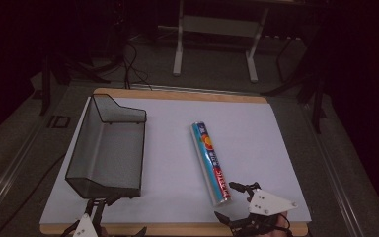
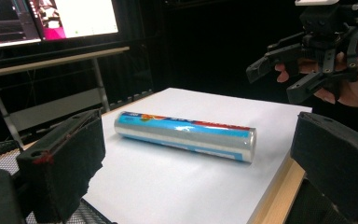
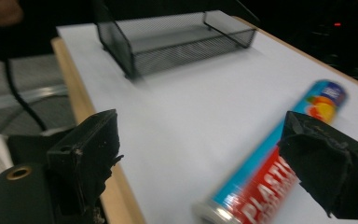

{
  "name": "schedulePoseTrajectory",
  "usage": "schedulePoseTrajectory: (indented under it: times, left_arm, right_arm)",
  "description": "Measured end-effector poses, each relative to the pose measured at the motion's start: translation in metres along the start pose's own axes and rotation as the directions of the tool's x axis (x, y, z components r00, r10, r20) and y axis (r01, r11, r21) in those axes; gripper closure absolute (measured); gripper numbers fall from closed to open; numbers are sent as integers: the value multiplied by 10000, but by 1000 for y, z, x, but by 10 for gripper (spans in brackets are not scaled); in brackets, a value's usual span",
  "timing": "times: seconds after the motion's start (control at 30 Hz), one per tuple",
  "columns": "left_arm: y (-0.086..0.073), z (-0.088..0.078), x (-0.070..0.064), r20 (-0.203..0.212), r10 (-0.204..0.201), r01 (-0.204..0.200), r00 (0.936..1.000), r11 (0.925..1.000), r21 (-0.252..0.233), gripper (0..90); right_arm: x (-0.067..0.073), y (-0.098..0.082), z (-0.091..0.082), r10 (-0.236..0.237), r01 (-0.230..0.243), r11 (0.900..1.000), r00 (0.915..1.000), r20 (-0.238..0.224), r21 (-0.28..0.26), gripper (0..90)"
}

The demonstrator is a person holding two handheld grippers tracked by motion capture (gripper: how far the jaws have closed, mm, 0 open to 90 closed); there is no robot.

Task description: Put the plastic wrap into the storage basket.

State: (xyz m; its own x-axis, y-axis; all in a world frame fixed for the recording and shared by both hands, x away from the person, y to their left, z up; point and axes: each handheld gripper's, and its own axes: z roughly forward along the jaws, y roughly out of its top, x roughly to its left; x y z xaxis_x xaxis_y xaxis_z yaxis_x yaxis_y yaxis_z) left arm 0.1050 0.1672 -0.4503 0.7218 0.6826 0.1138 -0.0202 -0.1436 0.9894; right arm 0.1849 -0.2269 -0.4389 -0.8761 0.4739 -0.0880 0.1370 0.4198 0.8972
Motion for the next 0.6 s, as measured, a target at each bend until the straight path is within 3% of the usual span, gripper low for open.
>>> schedulePoseTrajectory:
  times: [0.23,0.6]
  left_arm:
    - [0,1,-1,91,4,-4,10000,10000,17,39]
    - [1,4,-5,273,44,-45,9996,10000,11,39]
  right_arm:
    - [13,15,4,-661,664,9977,9973,313,-115,121]
    - [3,32,15,-621,636,9973,9971,437,-354,121]
